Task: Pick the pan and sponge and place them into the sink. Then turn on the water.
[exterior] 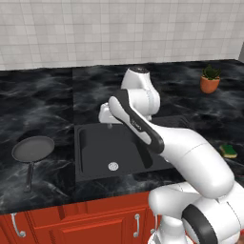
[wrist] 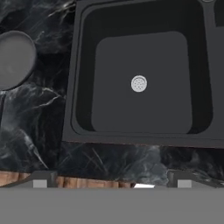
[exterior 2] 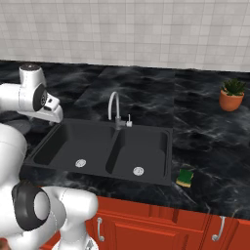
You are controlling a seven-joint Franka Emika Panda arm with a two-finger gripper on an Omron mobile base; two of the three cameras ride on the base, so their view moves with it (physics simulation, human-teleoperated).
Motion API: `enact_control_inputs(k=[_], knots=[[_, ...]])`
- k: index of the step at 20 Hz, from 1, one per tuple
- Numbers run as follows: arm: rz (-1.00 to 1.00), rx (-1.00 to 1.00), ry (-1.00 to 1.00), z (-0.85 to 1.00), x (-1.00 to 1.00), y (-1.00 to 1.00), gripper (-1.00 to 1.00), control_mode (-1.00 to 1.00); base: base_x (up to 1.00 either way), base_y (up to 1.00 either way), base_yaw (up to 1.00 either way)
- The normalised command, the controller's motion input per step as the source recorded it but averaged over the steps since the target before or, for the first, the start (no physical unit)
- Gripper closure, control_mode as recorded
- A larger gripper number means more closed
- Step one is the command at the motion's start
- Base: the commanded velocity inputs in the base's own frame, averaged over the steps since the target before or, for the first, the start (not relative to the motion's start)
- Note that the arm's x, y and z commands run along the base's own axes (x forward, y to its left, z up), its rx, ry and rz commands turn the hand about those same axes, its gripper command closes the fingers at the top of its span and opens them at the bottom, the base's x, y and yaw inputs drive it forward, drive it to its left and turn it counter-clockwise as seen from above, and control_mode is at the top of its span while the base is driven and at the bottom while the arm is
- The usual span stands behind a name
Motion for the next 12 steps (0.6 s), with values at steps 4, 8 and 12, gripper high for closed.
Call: enact_control_inputs(k=[4,8,12], knots=[[0.00,0.00,0.00,-0.03,0.00,0.41,-1.00,-1.00,0.00,0.00,0.00],[0.00,0.00,0.00,-0.11,0.00,0.43,-1.00,-1.00,0.00,0.00,0.00],[0.00,0.00,0.00,-0.15,0.00,0.43,-1.00,-1.00,0.00,0.00,0.00]])
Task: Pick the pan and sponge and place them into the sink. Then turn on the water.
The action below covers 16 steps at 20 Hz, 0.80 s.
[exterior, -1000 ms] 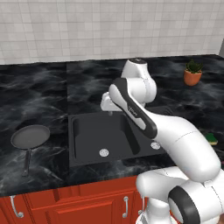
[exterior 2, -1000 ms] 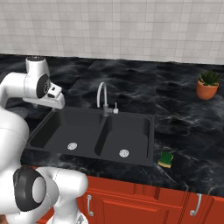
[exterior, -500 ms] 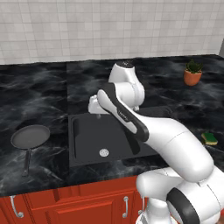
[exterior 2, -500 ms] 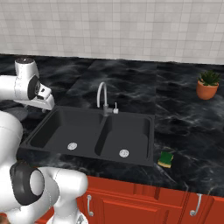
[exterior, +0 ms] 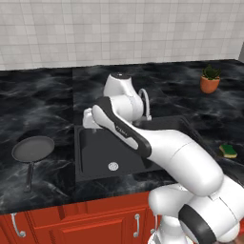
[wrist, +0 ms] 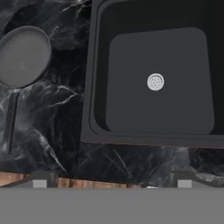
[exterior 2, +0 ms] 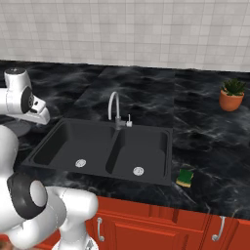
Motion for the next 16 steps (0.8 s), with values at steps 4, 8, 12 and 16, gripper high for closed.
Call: enact_control_inputs(k=[4,8,12,16], knots=[[0.00,0.00,0.00,-0.15,0.00,0.43,-1.00,-1.00,0.00,0.00,0.00],[0.00,0.00,0.00,-0.19,0.00,0.44,-1.00,-1.00,0.00,0.00,0.00],[0.00,0.00,0.00,-0.19,0.00,0.45,-1.00,-1.00,0.00,0.00,0.00],[0.00,0.00,0.00,-0.18,0.00,0.45,-1.00,-1.00,0.00,0.00,0.00]])
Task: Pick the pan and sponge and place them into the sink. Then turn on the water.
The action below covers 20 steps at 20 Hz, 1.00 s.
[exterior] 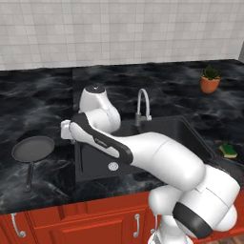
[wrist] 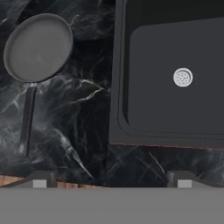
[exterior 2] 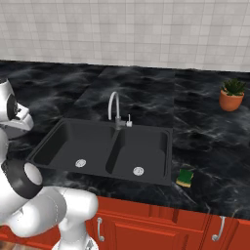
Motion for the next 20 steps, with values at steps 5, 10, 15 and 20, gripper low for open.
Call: enact_control_inputs(k=[5,10,15,20], knots=[[0.00,0.00,0.00,-0.16,0.00,0.42,-1.00,-1.00,0.00,0.00,0.00],[0.00,0.00,0.00,-0.14,0.00,0.39,-1.00,-1.00,0.00,0.00,0.00],[0.00,0.00,0.00,-0.14,0.00,0.39,-1.00,-1.00,0.00,0.00,0.00],[0.00,0.00,0.00,-0.14,0.00,0.39,-1.00,-1.00,0.00,0.00,0.00]])
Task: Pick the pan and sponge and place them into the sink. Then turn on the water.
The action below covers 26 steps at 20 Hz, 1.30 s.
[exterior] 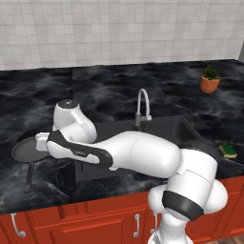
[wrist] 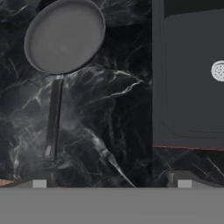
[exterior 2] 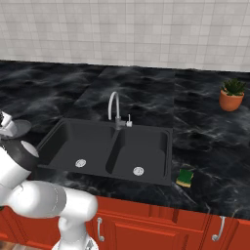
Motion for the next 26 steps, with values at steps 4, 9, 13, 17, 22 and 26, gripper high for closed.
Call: enact_control_inputs(k=[4,9,13,17,22,26], knots=[[0.00,0.00,0.00,-0.17,0.00,0.38,-1.00,-1.00,0.00,0.00,0.00],[0.00,0.00,0.00,-0.18,0.00,0.33,-1.00,-1.00,0.00,0.00,0.00],[0.00,0.00,0.00,-0.17,0.00,0.31,-1.00,-1.00,0.00,0.00,0.00],[0.00,0.00,0.00,-0.20,0.00,0.29,-1.00,-1.00,0.00,0.00,0.00],[0.00,0.00,0.00,-0.20,0.06,0.29,-1.00,-1.00,0.00,0.00,0.00],[0.00,-0.02,0.01,-0.19,0.09,0.27,-1.00,-1.00,0.00,0.00,0.00]])
